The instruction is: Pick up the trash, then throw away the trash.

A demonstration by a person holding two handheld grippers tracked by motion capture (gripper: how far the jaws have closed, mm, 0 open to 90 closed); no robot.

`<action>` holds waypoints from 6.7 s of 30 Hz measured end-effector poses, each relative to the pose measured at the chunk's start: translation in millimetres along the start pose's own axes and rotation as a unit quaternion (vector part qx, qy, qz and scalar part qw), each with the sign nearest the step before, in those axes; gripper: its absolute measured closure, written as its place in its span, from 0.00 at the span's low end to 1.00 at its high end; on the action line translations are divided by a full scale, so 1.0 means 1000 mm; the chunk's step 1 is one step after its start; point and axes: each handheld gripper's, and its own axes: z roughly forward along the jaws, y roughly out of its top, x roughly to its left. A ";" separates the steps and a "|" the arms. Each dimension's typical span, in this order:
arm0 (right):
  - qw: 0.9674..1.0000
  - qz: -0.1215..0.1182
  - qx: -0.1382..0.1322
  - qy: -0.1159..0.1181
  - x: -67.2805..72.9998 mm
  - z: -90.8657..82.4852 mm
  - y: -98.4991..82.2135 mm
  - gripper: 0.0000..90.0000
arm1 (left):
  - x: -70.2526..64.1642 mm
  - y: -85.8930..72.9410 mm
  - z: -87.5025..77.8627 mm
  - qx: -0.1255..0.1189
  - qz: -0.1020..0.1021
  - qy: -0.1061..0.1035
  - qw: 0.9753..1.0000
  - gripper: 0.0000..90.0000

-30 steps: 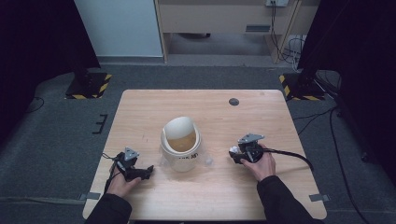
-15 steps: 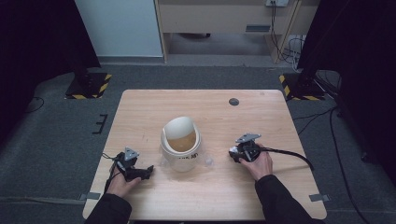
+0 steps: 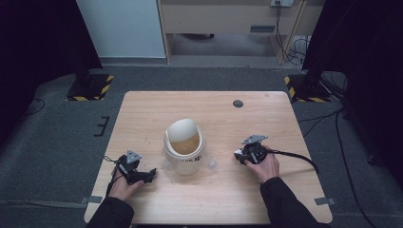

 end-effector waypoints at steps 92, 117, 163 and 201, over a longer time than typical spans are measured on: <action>0.944 -0.040 -0.280 0.170 0.062 -0.142 0.091 0.73 | 0.000 0.000 0.000 0.000 0.001 0.000 1.000 0.00; 0.945 -0.061 -0.255 0.196 0.101 -0.102 0.114 0.73 | 0.000 0.000 0.000 0.000 0.001 0.000 1.000 0.00; 0.965 -0.066 -0.183 0.176 0.118 -0.049 0.103 0.57 | 0.000 0.000 0.000 0.000 0.001 0.000 1.000 0.00; 0.997 0.033 -0.076 0.009 -0.022 -0.053 -0.032 0.20 | 0.000 0.000 0.000 0.000 0.001 0.000 1.000 0.00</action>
